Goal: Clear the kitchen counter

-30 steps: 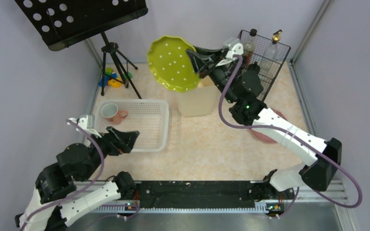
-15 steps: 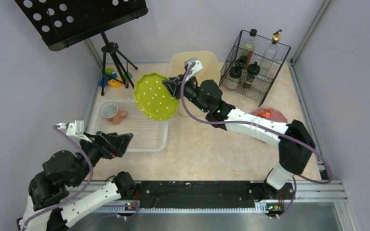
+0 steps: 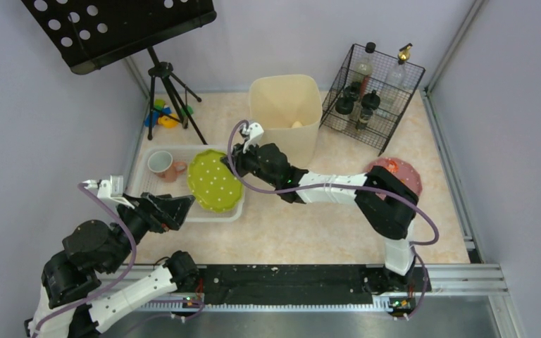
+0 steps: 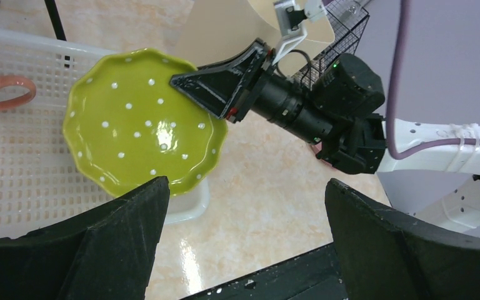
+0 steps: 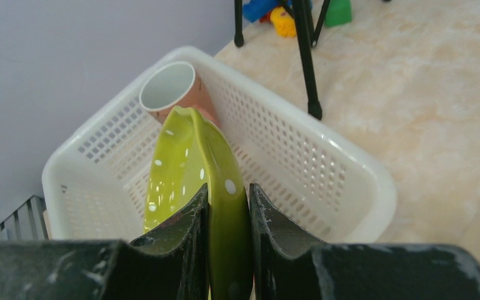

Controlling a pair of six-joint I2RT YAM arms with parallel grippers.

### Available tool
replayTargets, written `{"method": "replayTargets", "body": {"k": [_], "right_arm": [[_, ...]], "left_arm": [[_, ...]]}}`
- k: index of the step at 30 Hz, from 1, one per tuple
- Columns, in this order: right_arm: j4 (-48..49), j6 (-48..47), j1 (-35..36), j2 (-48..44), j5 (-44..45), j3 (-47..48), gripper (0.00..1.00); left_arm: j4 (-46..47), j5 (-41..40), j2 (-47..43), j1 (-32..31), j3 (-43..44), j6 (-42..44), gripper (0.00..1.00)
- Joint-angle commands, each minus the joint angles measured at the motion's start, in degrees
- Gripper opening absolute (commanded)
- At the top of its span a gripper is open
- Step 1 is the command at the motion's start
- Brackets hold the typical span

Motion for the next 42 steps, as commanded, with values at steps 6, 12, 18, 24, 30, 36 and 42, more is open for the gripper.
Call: {"method": "replayTargets", "body": {"k": [6,12,18,24,30,36,42], "right_arm": [[11.67,5.08,3.64,6.27,4.32,8.87,0.0],[9.19,6.09,4.35,11.77,7.14,13.19,0.0],[3.82,6.14,4.36,14.71,10.83,15.1,0.0],[0.35,5.55,4.32,15.23,10.61,12.85,0.0],[-2.16,6.71,4.36,15.76,10.52,9.93,0.18],[-1.85,7.2,4.37,15.36,11.57,7.07,0.37],[-5.39,5.89,4.35,15.25,12.51,8.47,0.4]], "left_arm": [[0.71,0.48,-0.47,0.12,0.44,0.18,0.99],[0.26,0.83,-1.06,0.12,0.16,-0.41,0.99],[-0.45,0.85,-1.47,0.12,0.01,-1.01,0.99],[-0.27,0.67,-1.53,0.12,-0.59,-1.33,0.99],[0.73,0.73,-1.02,0.16,-1.4,-1.29,0.99],[1.09,0.84,-0.53,0.12,-1.71,-1.53,0.99],[1.06,0.93,-0.35,0.12,-1.89,-1.83,0.99]]}}
